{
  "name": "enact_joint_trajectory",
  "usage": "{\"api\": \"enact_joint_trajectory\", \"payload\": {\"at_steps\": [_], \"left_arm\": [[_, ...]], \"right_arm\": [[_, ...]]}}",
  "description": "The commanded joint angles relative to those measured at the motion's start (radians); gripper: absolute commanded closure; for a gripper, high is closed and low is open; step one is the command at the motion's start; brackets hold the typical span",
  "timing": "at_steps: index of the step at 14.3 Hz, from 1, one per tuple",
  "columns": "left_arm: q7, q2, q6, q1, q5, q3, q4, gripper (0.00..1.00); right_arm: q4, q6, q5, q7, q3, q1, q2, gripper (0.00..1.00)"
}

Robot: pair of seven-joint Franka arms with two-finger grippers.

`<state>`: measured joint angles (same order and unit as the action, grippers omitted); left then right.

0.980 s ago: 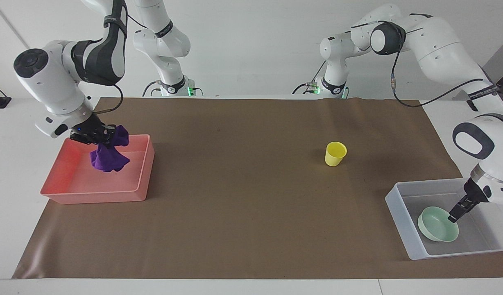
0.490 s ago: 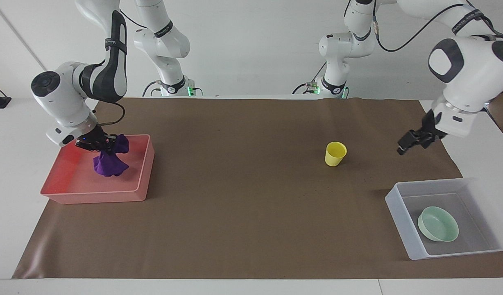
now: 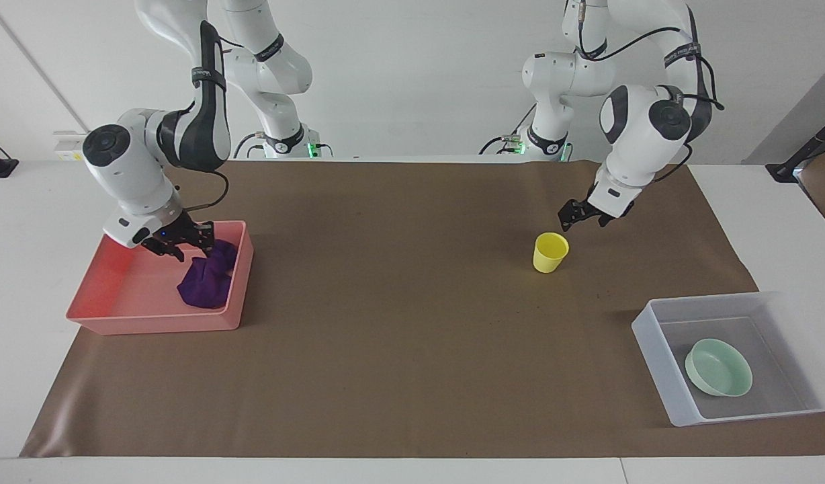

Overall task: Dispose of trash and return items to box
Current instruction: 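Grasp the yellow cup with the left gripper while the right gripper presses the cloth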

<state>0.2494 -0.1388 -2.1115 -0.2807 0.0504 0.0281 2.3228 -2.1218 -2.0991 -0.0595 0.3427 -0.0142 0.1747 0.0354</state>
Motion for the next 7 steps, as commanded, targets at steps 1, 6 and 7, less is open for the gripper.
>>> {"api": "enact_joint_trajectory", "payload": {"at_steps": [1, 6, 7], "left_arm": [[0.05, 0.008, -0.129, -0.029, -0.018, 0.015, 0.078, 0.77], [0.042, 0.048, -0.18, 0.014, -0.018, 0.015, 0.072, 1.0], [0.044, 0.051, -0.179, 0.014, -0.012, 0.015, 0.063, 1.0]], "right_arm": [[0.058, 0.075, 0.004, 0.002, -0.012, -0.018, -0.005, 0.0], [0.176, 0.203, 0.104, -0.132, -0.012, -0.118, -0.002, 0.0], [0.196, 0.224, 0.11, -0.136, -0.012, -0.138, 0.003, 0.0]]}}
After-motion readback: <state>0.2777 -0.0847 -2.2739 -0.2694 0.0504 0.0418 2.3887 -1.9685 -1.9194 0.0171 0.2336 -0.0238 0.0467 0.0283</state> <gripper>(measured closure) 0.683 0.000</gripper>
